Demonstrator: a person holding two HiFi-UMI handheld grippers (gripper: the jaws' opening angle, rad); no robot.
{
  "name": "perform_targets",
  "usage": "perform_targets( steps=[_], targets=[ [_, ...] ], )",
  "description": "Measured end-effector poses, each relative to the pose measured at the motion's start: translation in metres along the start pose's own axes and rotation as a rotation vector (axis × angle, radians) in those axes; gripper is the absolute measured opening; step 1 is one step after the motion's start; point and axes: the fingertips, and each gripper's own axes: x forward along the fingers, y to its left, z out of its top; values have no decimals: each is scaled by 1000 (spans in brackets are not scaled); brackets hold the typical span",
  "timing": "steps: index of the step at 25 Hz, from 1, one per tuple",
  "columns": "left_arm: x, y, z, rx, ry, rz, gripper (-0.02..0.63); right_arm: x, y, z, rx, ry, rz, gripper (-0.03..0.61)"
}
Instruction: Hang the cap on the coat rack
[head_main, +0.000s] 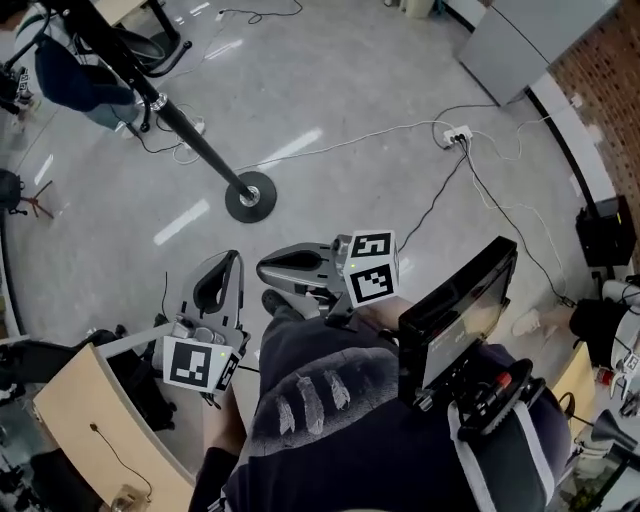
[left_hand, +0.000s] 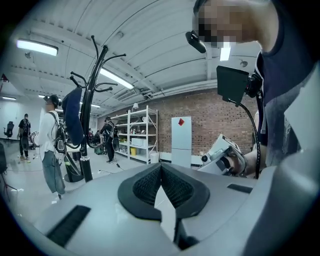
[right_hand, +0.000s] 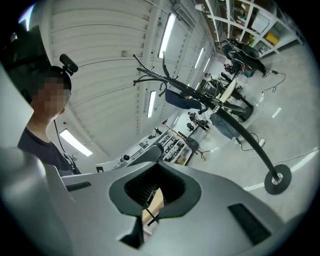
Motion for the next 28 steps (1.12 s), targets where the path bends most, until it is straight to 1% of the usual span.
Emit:
perform_targets(
  steps=[5,11,15,18,23,28],
  targets=[
    [-5,-4,-6,-26,26,10,6,-6,0,-9,7,10,-20,3],
    [-18,7,-12,-27,14,4,6,12,-3,-15,8,17,-31,3],
    [-43,26,-18,-49,2,31,6,35,2,-32,19,43,-34,3],
    [-63,45,-18,-65,-14,49,6,57,8,-37,11,72,-23,3],
    [-94,67,-22,-75,-25,89,6,91,17,-48,5,111,2,3],
    [-116,81,-30,-68,-17,99,6,112,19,-59,17,126,5,3]
  ],
)
